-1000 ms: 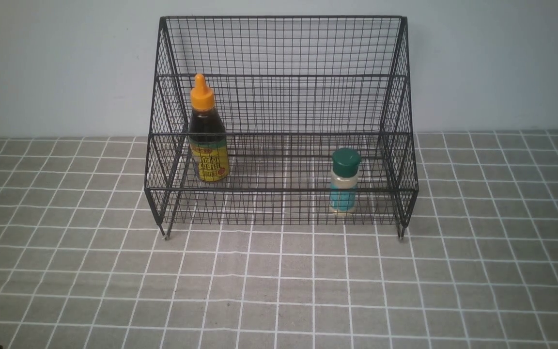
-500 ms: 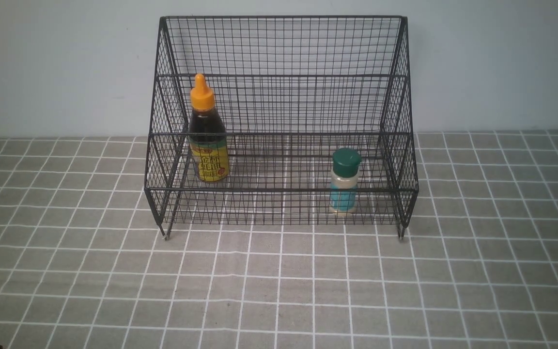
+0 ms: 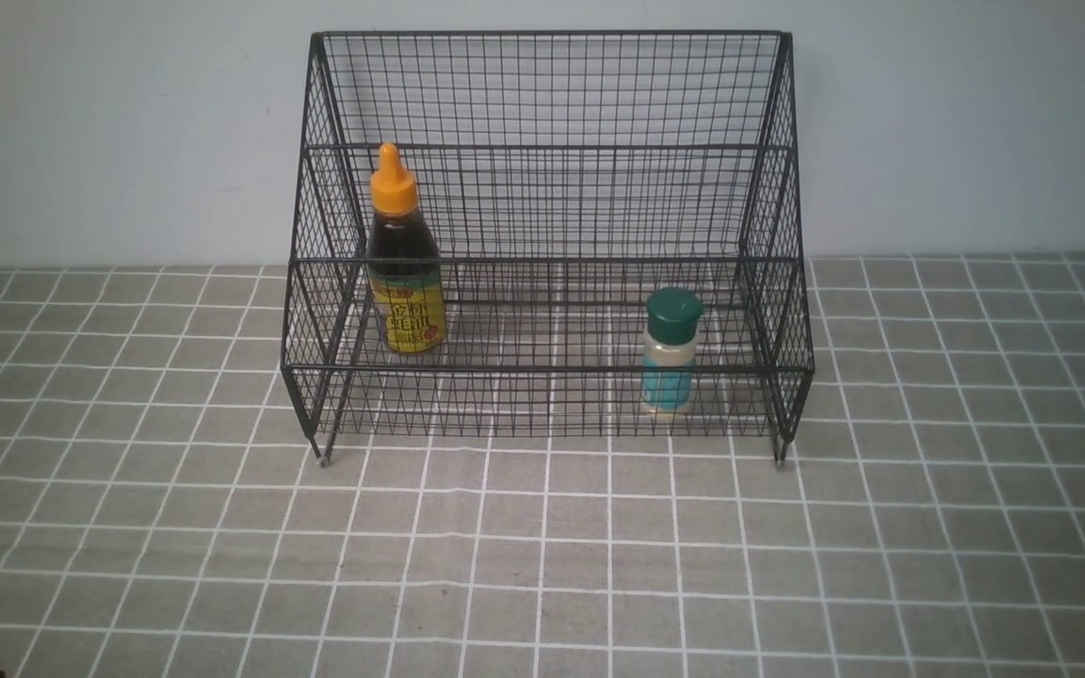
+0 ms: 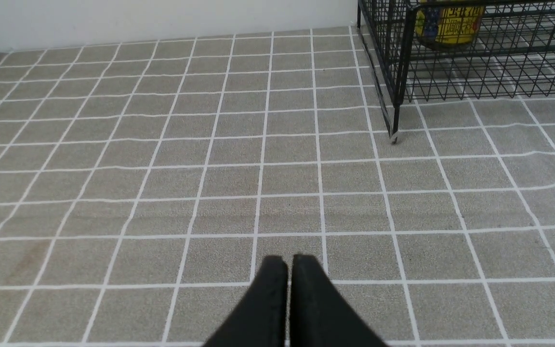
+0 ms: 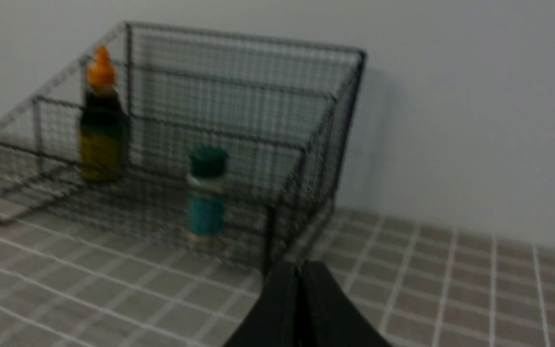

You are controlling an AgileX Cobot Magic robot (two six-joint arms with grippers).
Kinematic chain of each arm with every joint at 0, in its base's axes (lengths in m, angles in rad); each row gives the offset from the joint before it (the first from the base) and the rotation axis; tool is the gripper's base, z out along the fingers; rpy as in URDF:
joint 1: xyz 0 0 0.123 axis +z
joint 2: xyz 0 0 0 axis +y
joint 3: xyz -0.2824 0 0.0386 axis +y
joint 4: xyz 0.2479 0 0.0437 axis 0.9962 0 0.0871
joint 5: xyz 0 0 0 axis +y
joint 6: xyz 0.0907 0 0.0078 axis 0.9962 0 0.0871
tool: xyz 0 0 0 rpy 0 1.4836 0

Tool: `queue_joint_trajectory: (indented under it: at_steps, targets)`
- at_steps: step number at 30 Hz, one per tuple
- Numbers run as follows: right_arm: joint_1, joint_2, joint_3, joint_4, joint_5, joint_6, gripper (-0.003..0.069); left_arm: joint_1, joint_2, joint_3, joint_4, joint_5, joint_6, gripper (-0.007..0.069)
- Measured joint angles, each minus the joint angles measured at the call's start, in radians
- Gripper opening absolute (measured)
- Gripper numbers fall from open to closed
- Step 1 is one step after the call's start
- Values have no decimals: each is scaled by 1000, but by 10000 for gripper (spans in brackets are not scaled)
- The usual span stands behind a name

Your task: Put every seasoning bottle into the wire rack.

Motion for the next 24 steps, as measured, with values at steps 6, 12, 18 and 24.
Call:
queue_joint_trajectory:
  at_steps: [6,12,18,24]
  targets:
    - [-247,2,35,11,57,32,-10,0,0,0,0,0,0,-7]
    - [-292,2,34,16,60,91,-10,1,0,0,0,0,0,-7]
    - [-292,2,34,18,62,99,-10,1,0,0,0,0,0,-7]
    - [-292,2,34,18,63,100,-10,1,0,0,0,0,0,-7]
